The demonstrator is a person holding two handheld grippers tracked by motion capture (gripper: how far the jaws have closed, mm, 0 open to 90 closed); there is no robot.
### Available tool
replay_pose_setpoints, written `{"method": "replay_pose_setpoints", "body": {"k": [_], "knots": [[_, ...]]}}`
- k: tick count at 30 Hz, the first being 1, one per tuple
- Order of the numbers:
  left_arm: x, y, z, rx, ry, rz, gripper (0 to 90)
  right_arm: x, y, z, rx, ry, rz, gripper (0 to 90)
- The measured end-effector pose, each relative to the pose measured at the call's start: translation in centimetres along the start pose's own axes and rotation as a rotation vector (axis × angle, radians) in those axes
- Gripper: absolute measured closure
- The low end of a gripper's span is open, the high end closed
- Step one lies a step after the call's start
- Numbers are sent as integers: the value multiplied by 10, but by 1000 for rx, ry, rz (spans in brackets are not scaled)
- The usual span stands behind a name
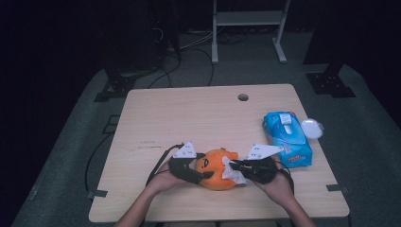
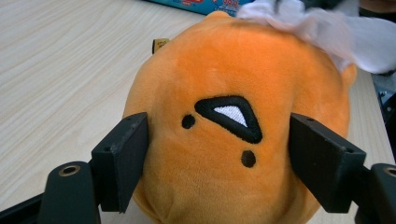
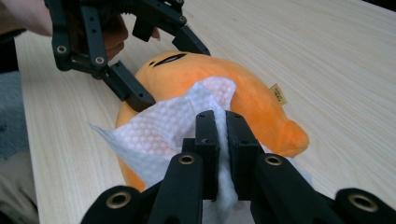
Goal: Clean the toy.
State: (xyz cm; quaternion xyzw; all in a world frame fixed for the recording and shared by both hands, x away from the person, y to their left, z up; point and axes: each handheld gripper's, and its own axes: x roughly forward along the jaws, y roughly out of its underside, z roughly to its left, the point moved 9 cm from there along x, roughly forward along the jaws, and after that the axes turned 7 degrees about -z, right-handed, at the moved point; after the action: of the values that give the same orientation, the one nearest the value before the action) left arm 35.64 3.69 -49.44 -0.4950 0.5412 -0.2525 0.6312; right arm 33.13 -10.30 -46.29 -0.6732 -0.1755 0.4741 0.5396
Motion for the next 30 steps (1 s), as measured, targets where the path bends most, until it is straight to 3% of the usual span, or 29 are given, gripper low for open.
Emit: {"method": "replay_pose_setpoints", "body": {"k": [4, 8, 13, 16, 18, 20, 21, 24, 27, 30], "knots": [[-1, 0, 1, -16, 10, 0, 230, -2, 4, -7, 14, -7, 5, 840], [-2, 1, 3, -37, 17, -7, 231, -7, 17, -22, 48, 35, 39, 840], [0, 1, 7, -68, -6, -20, 230, -8, -1, 0, 50, -42, -31, 838], [1, 0, 8, -87, -14, -33, 229, -4, -5, 15, -10, -62, -20, 835], [1, 0, 8, -93, -15, -38, 229, -2, -3, 16, -29, -54, -7, 835], [2, -1, 9, -113, -20, -47, 230, -3, 1, 6, -24, -29, 0, 835], [3, -2, 9, -121, -25, -49, 229, -6, 7, -6, -11, 12, 15, 836], [5, -5, 11, -140, -44, -49, 229, -10, 7, -12, 14, 25, 7, 836], [8, -8, 13, -152, -61, -56, 227, -13, -3, -1, 14, -17, -36, 835], [11, -11, 14, -162, -81, -59, 220, -7, -7, 12, -37, -35, -27, 830]]}}
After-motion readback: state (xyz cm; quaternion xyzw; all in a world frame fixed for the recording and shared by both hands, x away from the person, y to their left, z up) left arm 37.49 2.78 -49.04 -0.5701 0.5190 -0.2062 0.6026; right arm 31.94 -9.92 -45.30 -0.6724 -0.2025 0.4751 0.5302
